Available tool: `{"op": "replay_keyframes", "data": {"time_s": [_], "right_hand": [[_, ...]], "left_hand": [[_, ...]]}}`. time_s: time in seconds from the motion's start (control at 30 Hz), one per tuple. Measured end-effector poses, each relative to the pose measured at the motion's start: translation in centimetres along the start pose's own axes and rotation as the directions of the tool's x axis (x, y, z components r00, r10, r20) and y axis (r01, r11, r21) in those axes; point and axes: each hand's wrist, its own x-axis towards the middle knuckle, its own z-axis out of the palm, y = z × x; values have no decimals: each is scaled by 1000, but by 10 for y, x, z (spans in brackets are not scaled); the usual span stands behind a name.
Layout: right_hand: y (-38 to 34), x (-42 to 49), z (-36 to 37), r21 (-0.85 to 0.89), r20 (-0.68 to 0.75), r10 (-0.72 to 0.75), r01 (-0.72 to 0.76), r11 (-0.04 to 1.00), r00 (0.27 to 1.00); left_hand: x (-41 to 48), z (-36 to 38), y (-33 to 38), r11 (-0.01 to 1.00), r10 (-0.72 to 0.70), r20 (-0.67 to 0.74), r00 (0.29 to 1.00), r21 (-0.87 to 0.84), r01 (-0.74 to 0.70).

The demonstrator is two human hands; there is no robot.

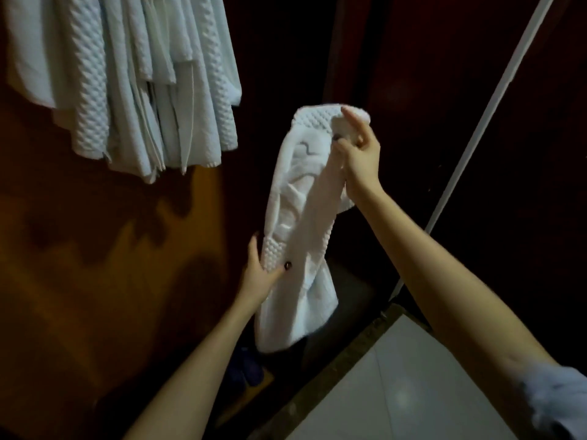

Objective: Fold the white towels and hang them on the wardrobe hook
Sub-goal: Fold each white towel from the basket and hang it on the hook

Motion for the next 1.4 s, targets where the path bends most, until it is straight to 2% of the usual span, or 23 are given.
{"op": "replay_keyframes", "data": {"time_s": [0.07, 0.2, 0.37, 0.5, 0.57, 0.7, 0.77, 0.83, 0.97, 1.03, 1.13, 1.27, 1.4], "right_hand": [[1, 3, -3, -11, 4, -14, 14, 1000, 1000], [2, 12, -12, 1, -28, -47, 47, 999, 999], [-1, 24, -18, 46, -113, -52, 57, 997, 992], [0, 27, -12, 80, -114, -69, 79, 994, 991], [-2, 27, -10, 91, -108, -74, 84, 992, 991], [-1, 24, -12, 102, -121, -91, 104, 989, 988], [-2, 24, -14, 130, -134, -83, 100, 986, 988], [-3, 22, -17, 130, -132, -75, 93, 987, 988], [-10, 20, -29, 156, -100, -48, 64, 986, 994], [-13, 21, -35, 168, -72, -43, 55, 984, 996], [-10, 20, -40, 150, -23, -33, 36, 988, 999], [-3, 14, -43, 132, 46, -6, 0, 991, 999], [-1, 11, -40, 105, 61, 9, -16, 994, 998]], "left_hand": [[3, 7, -13, 995, -96, -7, 995, 36, 96], [9, 15, -32, 980, -196, -51, 979, 7, 197], [-1, 12, -54, 970, -239, -186, 953, 1, 244], [-19, 16, -76, 944, -329, -206, 921, -48, 327], [-26, 23, -81, 913, -405, -158, 901, -128, 388], [-37, 37, -82, 749, -537, -58, 842, -491, 444], [-41, 40, -83, 662, -545, -25, 838, -627, 411], [-44, 39, -81, 626, -517, 6, 856, -679, 383], [-45, 37, -70, 737, -504, 16, 863, -513, 440], [-41, 36, -60, 812, -446, -10, 895, -425, 400], [-24, 38, -33, 887, -325, 55, 944, -327, 324], [-12, 50, -2, 881, -260, 197, 945, -354, 316], [-14, 45, -6, 852, -302, 324, 896, -330, 407]]}}
